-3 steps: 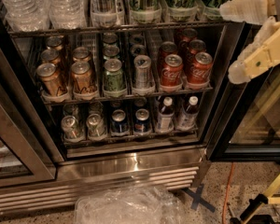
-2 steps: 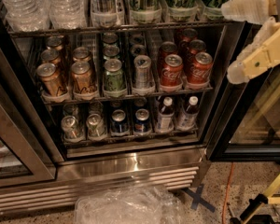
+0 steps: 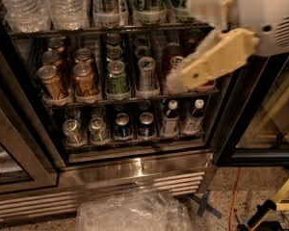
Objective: Pick water bottle from top shelf of fridge
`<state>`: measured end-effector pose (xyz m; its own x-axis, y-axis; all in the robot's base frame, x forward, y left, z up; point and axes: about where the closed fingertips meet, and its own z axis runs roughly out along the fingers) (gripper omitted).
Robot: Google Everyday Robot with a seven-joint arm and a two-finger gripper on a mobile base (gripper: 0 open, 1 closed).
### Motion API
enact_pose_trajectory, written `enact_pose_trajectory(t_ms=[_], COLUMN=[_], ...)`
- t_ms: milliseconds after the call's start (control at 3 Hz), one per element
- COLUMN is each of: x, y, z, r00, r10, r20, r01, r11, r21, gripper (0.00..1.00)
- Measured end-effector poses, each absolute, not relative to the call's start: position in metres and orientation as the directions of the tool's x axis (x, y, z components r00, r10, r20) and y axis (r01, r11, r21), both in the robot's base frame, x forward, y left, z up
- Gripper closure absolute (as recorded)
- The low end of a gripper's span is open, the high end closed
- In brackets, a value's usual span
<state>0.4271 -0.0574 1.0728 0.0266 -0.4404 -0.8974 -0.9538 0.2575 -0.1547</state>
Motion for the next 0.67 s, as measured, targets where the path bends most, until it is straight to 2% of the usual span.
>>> enact_pose_trajectory(t_ms=[667], x=[0.423], y=[0.031], z=[1.090], r00=[0.164], r10=[-0.339], r20=[-0.926], r01=[-0.895], r11=[0.344], r21=[-0.285], gripper=[0.00])
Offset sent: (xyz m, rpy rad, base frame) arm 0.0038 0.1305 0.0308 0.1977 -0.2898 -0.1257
